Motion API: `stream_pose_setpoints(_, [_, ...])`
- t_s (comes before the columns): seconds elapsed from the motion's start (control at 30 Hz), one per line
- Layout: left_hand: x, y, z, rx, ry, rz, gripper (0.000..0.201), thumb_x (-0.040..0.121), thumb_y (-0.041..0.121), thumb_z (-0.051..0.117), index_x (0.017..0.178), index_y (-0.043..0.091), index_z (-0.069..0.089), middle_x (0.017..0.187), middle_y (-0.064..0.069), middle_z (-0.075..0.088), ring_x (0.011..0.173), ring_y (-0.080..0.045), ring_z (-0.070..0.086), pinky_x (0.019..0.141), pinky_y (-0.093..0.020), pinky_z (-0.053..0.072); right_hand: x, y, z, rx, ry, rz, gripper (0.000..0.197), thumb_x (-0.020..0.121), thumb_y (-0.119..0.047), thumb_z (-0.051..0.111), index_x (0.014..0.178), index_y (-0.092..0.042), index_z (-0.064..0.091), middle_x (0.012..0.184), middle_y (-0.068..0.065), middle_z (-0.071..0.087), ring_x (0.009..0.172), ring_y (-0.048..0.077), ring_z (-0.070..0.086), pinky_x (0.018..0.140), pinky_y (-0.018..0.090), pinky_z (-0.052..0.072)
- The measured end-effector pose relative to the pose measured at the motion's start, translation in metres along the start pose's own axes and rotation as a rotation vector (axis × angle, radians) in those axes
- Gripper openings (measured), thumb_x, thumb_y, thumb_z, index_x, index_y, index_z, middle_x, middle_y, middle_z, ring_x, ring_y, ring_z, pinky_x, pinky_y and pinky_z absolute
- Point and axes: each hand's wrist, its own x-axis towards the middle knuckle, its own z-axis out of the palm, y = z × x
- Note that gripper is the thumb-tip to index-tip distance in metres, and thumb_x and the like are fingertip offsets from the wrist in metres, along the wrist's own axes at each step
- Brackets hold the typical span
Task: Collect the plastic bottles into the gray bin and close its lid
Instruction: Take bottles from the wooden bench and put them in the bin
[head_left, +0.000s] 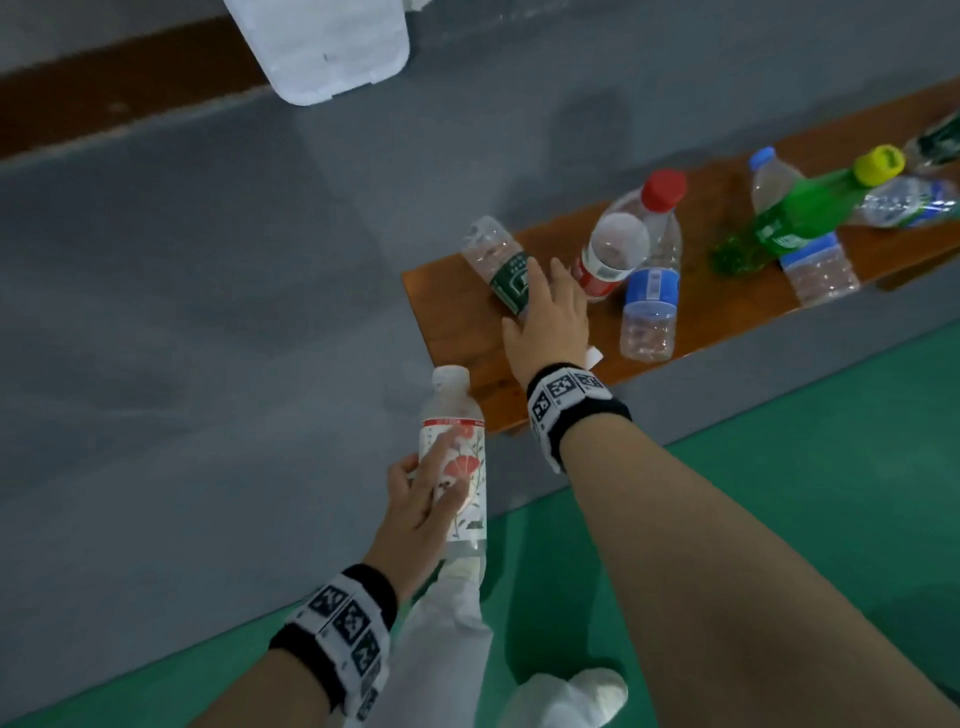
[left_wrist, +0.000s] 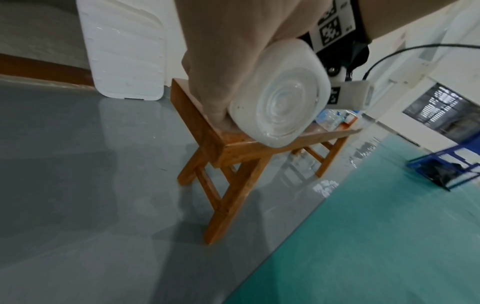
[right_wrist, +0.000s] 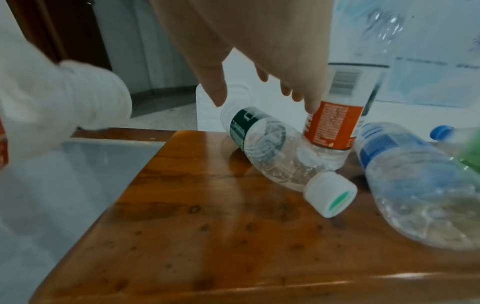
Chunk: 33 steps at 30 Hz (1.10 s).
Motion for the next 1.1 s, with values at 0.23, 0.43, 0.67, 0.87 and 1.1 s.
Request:
stream_pose_setpoints(0.23, [0.011,0.009,-0.002,-0.025,0.124,-0.011,0.055,0.100,0.019,0.044,0.141,0.041,0.017,0.123,-0.003,0.024,0.098,0.003,0.040,0.065,0.012,0.033,0.007,0.008,0.028,0.012,-0.019,0.188,0.082,0.086,-0.026,0.065,0.151,-0.018,0.016,0.148,0.011,0.028,0.135,0.030,0.029,0.115,0.042,0.025])
stream_pose_setpoints(0.43, [0.004,0.015,0.008,-0.022,0.163,-0.049,0.071,0.098,0.020,0.047,0.150,0.037,0.002,0.126,-0.003,0.027,0.108,-0.008,0.043,0.085,-0.001,0.041,-0.027,0.028,0.032,0.055,-0.146,0.206,0.063,0.081,-0.033,0.070,0.135,-0.017,0.042,0.134,0.010,0.039,0.122,0.029,0.040,0.099,0.042,0.042])
stream_pose_setpoints(0.67, [-0.008,0.029,0.039,-0.047,0.095,-0.163,0.076,0.098,0.027,0.049,0.152,0.023,-0.005,0.139,-0.004,0.018,0.124,-0.012,0.033,0.100,-0.019,0.031,-0.104,0.075,0.014,0.354,-0.096,0.455,0.059,0.077,-0.037,0.073,0.124,-0.009,0.051,0.117,0.011,0.055,0.107,0.029,0.055,0.095,0.040,0.046])
stream_pose_setpoints(0.87, [-0.028,0.020,0.099,0.099,-0.087,-0.217,0.080,0.097,0.030,0.050,0.152,0.015,-0.006,0.145,-0.004,0.016,0.133,-0.018,0.030,0.102,-0.020,0.024,-0.181,0.153,-0.011,0.426,0.003,0.707,0.057,0.076,-0.033,0.073,0.125,-0.012,0.050,0.114,0.008,0.052,0.102,0.024,0.056,0.088,0.035,0.049])
stream_pose_setpoints(1.1, [-0.058,-0.005,0.212,0.266,-0.257,-0.277,0.053,0.083,0.017,0.069,0.126,0.003,0.041,0.119,-0.004,0.031,0.105,-0.024,0.051,0.100,-0.040,0.046,-0.270,0.264,-0.025,0.604,0.102,0.955,0.051,0.077,-0.033,0.073,0.120,-0.015,0.052,0.110,0.005,0.057,0.090,0.019,0.058,0.075,0.028,0.048])
